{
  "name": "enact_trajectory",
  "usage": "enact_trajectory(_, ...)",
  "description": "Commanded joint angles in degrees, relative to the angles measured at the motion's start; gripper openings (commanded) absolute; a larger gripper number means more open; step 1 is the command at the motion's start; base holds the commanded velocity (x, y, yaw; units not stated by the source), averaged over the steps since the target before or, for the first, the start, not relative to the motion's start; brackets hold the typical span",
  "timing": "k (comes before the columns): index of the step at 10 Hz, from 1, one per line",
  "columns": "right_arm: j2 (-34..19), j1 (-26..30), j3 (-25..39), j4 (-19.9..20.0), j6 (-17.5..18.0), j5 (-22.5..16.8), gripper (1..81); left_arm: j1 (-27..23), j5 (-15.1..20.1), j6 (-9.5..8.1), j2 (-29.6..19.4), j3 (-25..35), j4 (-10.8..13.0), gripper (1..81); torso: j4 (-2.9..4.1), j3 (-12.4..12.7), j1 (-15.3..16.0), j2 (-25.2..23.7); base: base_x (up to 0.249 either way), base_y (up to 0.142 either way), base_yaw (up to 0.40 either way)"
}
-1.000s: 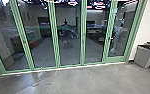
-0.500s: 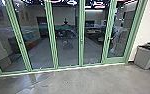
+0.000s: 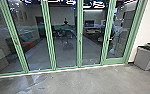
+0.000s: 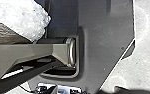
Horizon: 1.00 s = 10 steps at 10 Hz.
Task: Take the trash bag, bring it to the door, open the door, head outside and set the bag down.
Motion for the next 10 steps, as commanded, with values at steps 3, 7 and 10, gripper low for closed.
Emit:
enact_trajectory(3,0.50,2.50,0.29,-1.29,-0.53,-3.72,81.1,-2.88,4.05,0.41,-0.07,0.09,0.17,1.0,0.00,0.00,0.00,0.00,0.141,-0.108,0.000)
enact_trajectory(7,0.67,2.33,0.56,-2.27,-0.98,-3.90,81.1,-2.88,3.96,0.49,0.11,0.27,0.44,1.0,0.00,0.00,0.00,0.00,0.141,-0.108,0.000)
enact_trajectory(10,1.20,2.33,0.64,-2.71,-1.42,-3.90,81.1,-2.88,3.96,0.49,0.02,0.27,0.70,1.0,0.00,0.00,0.00,0.00,0.141,-0.108,0.000)
